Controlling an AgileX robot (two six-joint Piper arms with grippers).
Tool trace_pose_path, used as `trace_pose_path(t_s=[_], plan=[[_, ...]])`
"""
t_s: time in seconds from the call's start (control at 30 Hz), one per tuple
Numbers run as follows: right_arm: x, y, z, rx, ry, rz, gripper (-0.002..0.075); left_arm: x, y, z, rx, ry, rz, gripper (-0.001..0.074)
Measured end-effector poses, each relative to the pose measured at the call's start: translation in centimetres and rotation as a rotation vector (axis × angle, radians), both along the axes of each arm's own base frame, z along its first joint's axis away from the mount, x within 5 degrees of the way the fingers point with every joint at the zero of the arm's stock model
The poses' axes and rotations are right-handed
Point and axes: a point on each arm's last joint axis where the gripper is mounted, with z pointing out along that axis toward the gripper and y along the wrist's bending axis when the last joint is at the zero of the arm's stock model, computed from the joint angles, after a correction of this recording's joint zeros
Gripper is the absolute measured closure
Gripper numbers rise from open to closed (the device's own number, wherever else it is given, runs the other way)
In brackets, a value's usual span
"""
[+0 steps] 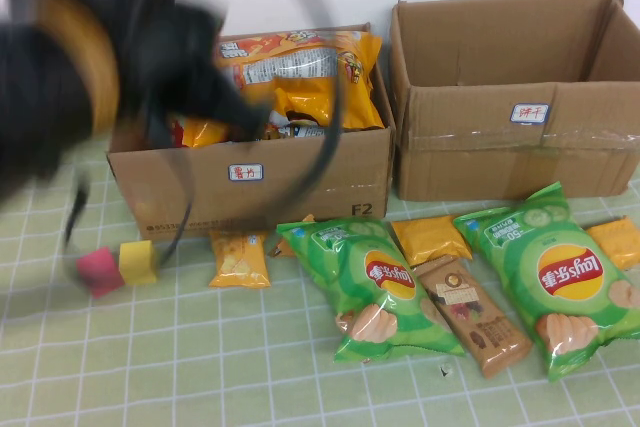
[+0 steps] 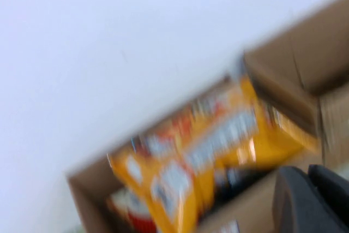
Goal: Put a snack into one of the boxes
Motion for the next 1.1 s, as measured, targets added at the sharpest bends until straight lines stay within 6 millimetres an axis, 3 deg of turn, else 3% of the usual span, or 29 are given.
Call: trace_pose_path(t_s=[0.07, 0.2, 0.37, 0.63, 0.93, 1.03, 1.1], plan=[[0.2, 0.2, -0.5, 0.011, -0.003, 0.006, 0.0721, -1.1, 1.0, -3.0, 0.006, 0.023, 0.002, 0.0725], [0.5, 0.5, -0.7, 0.039, -0.045, 0.015, 0.0721, -3.1, 2.8, -7.2, 0.004, 0.028, 0.012, 0.0727], [0.7, 0.6, -0.4, 0.063, -0.088, 0.020, 0.0721, -4.9, 4.5, -9.5, -0.051, 0.036, 0.026, 0.0728], [0.7, 0.6, -0.4, 0.064, -0.090, 0.021, 0.0721, -5.5, 5.0, -11.0, -0.045, 0.062, 0.031, 0.0728], [0.7, 0.6, -0.3, 0.067, -0.091, 0.021, 0.0721, -5.6, 5.0, -11.2, -0.045, 0.064, 0.030, 0.0728], [0.7, 0.7, -0.3, 0.069, -0.092, 0.022, 0.0721, -6.3, 6.0, -11.1, -0.063, 0.046, 0.045, 0.0728], [0.7, 0.7, -0.3, 0.073, -0.090, 0.022, 0.0721, -7.1, 7.7, -10.4, -0.109, 0.002, 0.100, 0.0728]])
